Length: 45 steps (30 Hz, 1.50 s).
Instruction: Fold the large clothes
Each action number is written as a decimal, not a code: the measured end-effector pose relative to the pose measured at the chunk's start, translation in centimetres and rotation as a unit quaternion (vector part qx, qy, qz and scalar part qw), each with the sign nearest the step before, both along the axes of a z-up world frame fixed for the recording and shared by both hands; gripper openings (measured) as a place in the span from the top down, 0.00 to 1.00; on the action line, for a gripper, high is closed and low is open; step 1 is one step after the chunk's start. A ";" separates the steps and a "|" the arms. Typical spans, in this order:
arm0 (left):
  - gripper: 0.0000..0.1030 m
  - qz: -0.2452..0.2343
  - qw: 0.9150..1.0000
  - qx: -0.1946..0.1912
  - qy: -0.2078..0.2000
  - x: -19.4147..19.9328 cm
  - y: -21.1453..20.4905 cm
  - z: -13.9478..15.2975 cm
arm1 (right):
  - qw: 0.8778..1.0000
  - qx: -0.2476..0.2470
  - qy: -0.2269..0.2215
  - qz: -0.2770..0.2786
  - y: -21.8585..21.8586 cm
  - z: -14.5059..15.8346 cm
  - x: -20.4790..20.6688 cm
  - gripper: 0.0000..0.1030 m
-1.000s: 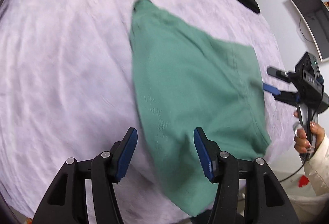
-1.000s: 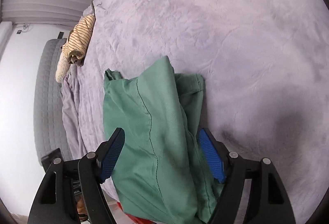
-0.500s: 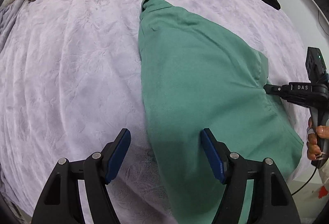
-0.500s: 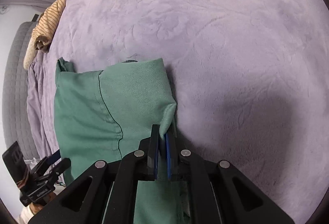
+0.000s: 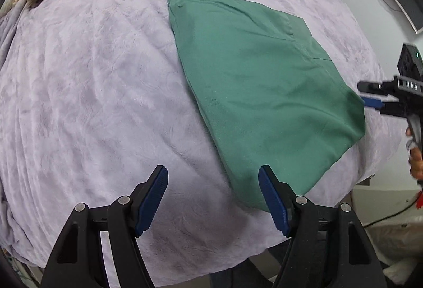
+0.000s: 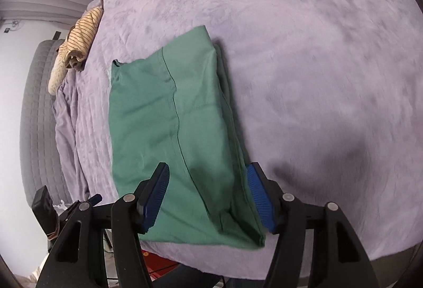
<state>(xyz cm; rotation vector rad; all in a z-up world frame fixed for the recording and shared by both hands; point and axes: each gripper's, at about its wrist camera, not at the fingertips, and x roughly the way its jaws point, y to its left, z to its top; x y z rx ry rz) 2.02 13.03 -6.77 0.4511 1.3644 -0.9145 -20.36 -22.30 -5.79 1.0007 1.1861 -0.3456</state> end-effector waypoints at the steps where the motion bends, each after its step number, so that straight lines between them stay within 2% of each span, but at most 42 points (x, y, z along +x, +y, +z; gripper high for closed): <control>1: 0.30 0.002 1.000 -0.005 0.009 -0.3 -0.2 -0.2 | 1.000 0.005 0.004 -0.008 0.5 -0.2 -0.7 0.36; 2: 0.30 -0.002 1.000 -0.010 0.016 -0.8 -0.5 -0.4 | 1.000 0.006 0.012 -0.016 1.2 -0.5 -1.6 0.36; 4: 0.30 -0.023 1.000 -0.006 0.015 -2.1 -1.2 -1.1 | 0.999 -0.001 0.025 -0.023 2.1 -0.8 -2.6 0.44; 6: 0.30 -0.057 0.998 0.007 0.001 -3.8 -2.0 -2.1 | 0.999 -0.020 0.037 -0.023 2.9 -0.9 -3.3 0.73; 8: 0.29 -0.078 0.996 0.027 -0.033 -5.1 -2.1 -3.3 | 0.997 -0.051 0.048 -0.010 3.7 -0.8 -3.3 0.79; 10: 0.28 -0.069 0.997 0.029 -0.031 -5.3 -1.8 -4.1 | 0.994 -0.080 0.068 0.004 4.0 -1.1 -3.0 0.80; 11: 0.23 -0.056 0.998 0.027 -0.025 -5.0 -1.6 -4.2 | 0.993 -0.083 0.079 0.007 4.0 -1.8 -2.9 0.80; 13: 0.22 -0.043 0.999 0.024 -0.018 -4.8 -1.3 -4.1 | 0.992 -0.078 0.099 0.000 3.6 -3.3 -3.0 0.80; 17: 0.22 -0.048 0.998 0.020 -0.022 -5.2 -1.0 -3.8 | 0.992 -0.062 0.111 -0.023 3.2 -5.3 -3.8 0.80; 21: 0.22 -0.042 0.999 0.018 -0.017 -5.3 -0.7 -3.7 | 0.990 -0.070 0.119 -0.026 3.6 -5.5 -3.8 0.80; 24: 0.22 -0.036 0.999 0.023 -0.014 -5.2 -0.5 -3.5 | 0.988 -0.075 0.130 -0.029 4.0 -4.6 -3.6 0.80; 27: 0.22 -0.026 0.999 0.027 -0.011 -5.1 -0.4 -3.1 | 0.989 -0.085 0.118 -0.023 4.5 -2.1 -3.8 0.80; 30: 0.22 -0.013 0.999 0.033 -0.010 -5.0 -0.3 -2.9 | 0.992 -0.093 0.085 -0.012 4.9 0.3 -3.5 0.80; 35: 0.22 0.016 0.998 0.053 -0.010 -4.8 0.0 -2.5 | 0.995 -0.080 0.036 0.043 6.0 1.6 -1.3 0.80; 38: 0.22 0.028 0.998 0.062 -0.012 -4.8 0.1 -2.3 | 0.994 -0.074 0.045 0.072 6.1 0.4 0.3 0.80; 40: 0.22 0.034 0.997 0.069 -0.017 -4.9 0.1 -2.1 | 0.994 -0.061 0.062 0.067 5.6 -1.1 0.9 0.80; 42: 0.22 0.045 0.996 0.071 -0.019 -4.6 0.2 -1.8 | 0.995 -0.028 0.078 0.055 4.3 -3.2 0.8 0.83; 45: 0.22 0.054 0.995 0.079 -0.016 -4.3 0.2 -1.8 | 0.994 -0.002 0.089 0.058 3.8 -4.7 0.7 0.83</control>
